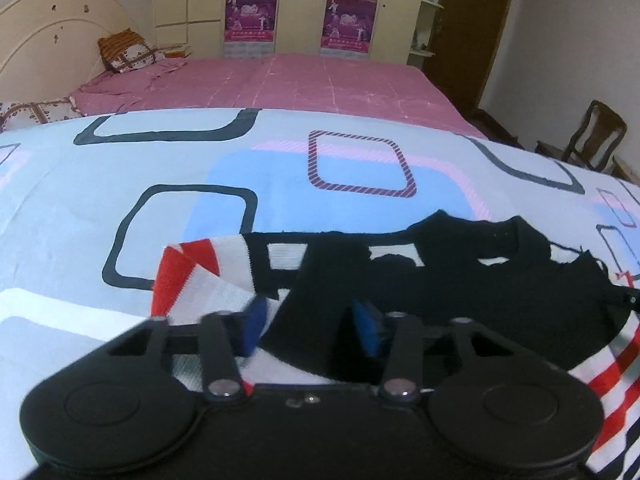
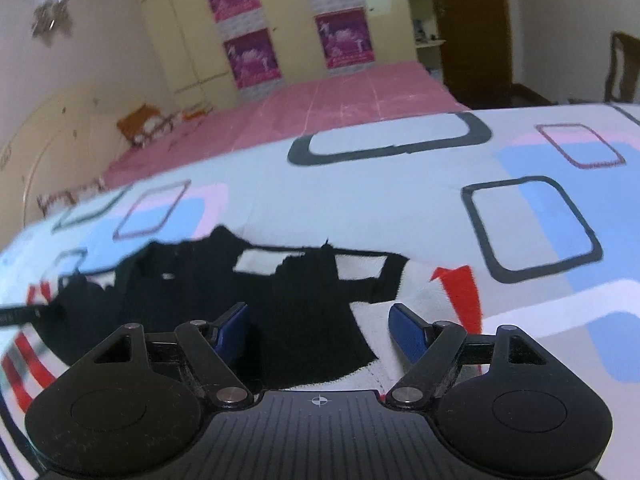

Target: Fold small clothes

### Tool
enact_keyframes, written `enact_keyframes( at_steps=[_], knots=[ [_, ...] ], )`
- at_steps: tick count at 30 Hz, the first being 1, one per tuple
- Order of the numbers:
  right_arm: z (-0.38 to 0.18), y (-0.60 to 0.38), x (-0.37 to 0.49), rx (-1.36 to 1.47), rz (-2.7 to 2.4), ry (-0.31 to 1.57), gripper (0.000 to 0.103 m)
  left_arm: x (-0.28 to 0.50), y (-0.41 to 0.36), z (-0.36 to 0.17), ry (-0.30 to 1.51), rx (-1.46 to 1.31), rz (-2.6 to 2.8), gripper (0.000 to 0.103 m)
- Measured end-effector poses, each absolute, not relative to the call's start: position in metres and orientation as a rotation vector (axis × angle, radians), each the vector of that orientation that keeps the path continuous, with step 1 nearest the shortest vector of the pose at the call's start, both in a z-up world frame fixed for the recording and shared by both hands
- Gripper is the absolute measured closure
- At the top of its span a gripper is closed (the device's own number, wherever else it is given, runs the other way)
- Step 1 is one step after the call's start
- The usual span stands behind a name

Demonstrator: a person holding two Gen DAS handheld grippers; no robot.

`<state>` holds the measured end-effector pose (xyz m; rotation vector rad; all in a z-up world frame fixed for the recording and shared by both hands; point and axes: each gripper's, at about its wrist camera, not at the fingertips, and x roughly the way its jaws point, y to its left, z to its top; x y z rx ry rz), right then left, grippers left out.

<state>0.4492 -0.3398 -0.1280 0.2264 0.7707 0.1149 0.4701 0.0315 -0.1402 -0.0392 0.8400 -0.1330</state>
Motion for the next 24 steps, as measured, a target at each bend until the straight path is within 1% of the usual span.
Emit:
enact_keyframes(
  at_steps=[1, 2, 3, 4, 5, 6, 9, 13, 15, 20, 24],
  knots=[
    [-0.130, -0.337, 0.450, 0.206, 0.122, 0.776, 0.052, 0.469, 0.031, -0.141, 0.838, -0.023, -0.131, 0.075],
    [-0.131, -0.334, 0.451, 0.187, 0.123, 0.775, 0.060, 0.468, 0.030, -0.141, 0.834, -0.009, -0.129, 0.082],
    [-0.130, -0.331, 0.452, 0.161, 0.126, 0.775, 0.063, 0.466, 0.030, -0.141, 0.830, -0.001, -0.131, 0.093],
    [-0.131, -0.328, 0.453, 0.141, 0.130, 0.776, 0.074, 0.465, 0.030, -0.140, 0.827, 0.000, -0.131, 0.098],
    [-0.132, -0.327, 0.454, 0.128, 0.133, 0.782, 0.090, 0.464, 0.031, -0.139, 0.821, -0.005, -0.131, 0.097],
    [-0.132, -0.326, 0.454, 0.125, 0.134, 0.785, 0.098, 0.462, 0.032, -0.138, 0.814, -0.010, -0.130, 0.098],
    [-0.129, -0.327, 0.452, 0.156, 0.142, 0.759, 0.099, 0.457, 0.034, -0.131, 0.768, -0.023, -0.119, 0.098],
    [-0.107, -0.330, 0.448, 0.200, 0.128, 0.662, 0.099, 0.452, 0.041, -0.115, 0.672, -0.052, -0.069, 0.098],
    [-0.103, -0.334, 0.450, 0.214, 0.106, 0.641, 0.099, 0.454, 0.041, -0.116, 0.663, -0.043, -0.045, 0.098],
    [-0.137, -0.347, 0.462, 0.214, 0.012, 0.755, 0.099, 0.460, 0.039, -0.145, 0.728, -0.007, 0.002, 0.098],
    [-0.143, -0.354, 0.462, 0.241, 0.016, 0.757, 0.099, 0.460, 0.031, -0.148, 0.727, 0.085, 0.002, 0.097]
  ],
)
